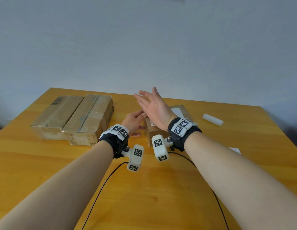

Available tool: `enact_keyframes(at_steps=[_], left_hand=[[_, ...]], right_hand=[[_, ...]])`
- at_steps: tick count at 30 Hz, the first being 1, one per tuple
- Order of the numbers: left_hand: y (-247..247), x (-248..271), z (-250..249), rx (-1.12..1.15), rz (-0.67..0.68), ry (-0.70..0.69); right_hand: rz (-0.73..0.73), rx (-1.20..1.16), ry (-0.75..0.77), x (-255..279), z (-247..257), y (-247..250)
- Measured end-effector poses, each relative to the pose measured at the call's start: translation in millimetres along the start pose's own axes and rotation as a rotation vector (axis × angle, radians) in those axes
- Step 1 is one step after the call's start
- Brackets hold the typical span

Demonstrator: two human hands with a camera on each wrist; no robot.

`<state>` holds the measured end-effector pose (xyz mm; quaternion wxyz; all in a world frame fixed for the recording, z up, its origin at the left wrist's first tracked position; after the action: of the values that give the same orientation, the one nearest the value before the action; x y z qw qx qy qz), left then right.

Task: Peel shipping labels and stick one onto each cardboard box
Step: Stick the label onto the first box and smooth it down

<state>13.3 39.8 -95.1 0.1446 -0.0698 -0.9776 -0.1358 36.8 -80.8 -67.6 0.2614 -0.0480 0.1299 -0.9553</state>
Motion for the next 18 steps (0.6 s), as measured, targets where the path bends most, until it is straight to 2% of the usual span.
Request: enact_keyframes(at_steps=[5, 10, 18], left_hand=[[0.9, -0.7, -7.1, -0.020, 0.004, 0.008], [-4.6, -3.2, -11.1, -0.132, -0.076, -0.046], [-4.0, -3.9, -4.2, -0.153, 0.040, -0.107]], right_hand=[[-0.024, -0.167, -0.020, 9.2, 17.0, 12.4], [-0.130, -0.139, 0.055, 26.5, 43.4, 42.6], [-0.128, -0.060, 0.034, 28.4, 32.7, 38.8]])
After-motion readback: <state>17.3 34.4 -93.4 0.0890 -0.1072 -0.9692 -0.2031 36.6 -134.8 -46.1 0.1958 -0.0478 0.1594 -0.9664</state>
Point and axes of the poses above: each hand's wrist, its own x-axis away from the middle knuckle, its own y-axis out of the back of the hand, z = x × y, the point moved 1 cm from there along -x, towards the middle knuckle, and after that the axes turned 3 degrees about z, right-handed, at the moved point
